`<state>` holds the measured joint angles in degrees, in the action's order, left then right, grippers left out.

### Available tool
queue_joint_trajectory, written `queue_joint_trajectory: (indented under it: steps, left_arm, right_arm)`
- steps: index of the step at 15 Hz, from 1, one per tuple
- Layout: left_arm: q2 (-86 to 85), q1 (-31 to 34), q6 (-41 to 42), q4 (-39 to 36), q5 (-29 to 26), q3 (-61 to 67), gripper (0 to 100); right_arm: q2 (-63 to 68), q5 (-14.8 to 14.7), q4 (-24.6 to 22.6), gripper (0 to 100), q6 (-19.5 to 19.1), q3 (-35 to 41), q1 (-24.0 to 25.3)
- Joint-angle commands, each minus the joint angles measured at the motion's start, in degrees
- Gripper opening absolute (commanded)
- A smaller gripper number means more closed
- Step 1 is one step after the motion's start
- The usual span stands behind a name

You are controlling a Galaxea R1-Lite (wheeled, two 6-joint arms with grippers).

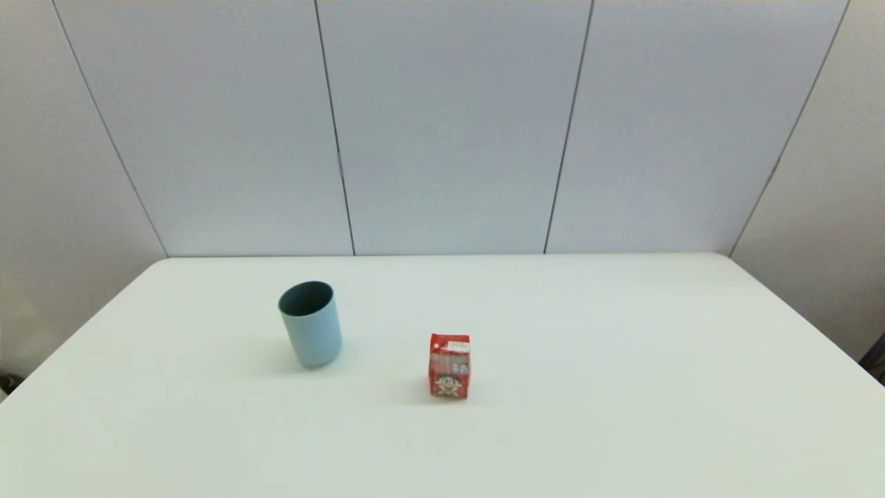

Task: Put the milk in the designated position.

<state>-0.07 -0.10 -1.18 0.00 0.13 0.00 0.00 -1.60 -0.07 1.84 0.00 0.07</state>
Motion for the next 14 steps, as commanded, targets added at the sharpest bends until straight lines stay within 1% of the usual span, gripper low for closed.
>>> queue_joint_trajectory:
  steps: [1,14]
  left_arm:
    - [0.1,0.0,0.0,0.0,0.0,0.1,100]
    - [0.1,0.0,0.1,0.2,0.0,0.1,100]
  right_arm:
    - [0.1,-0.1,0.0,100,-0.1,0.0,0.0]
    - [0.1,0.0,0.0,100,-0.1,0.0,0.0]
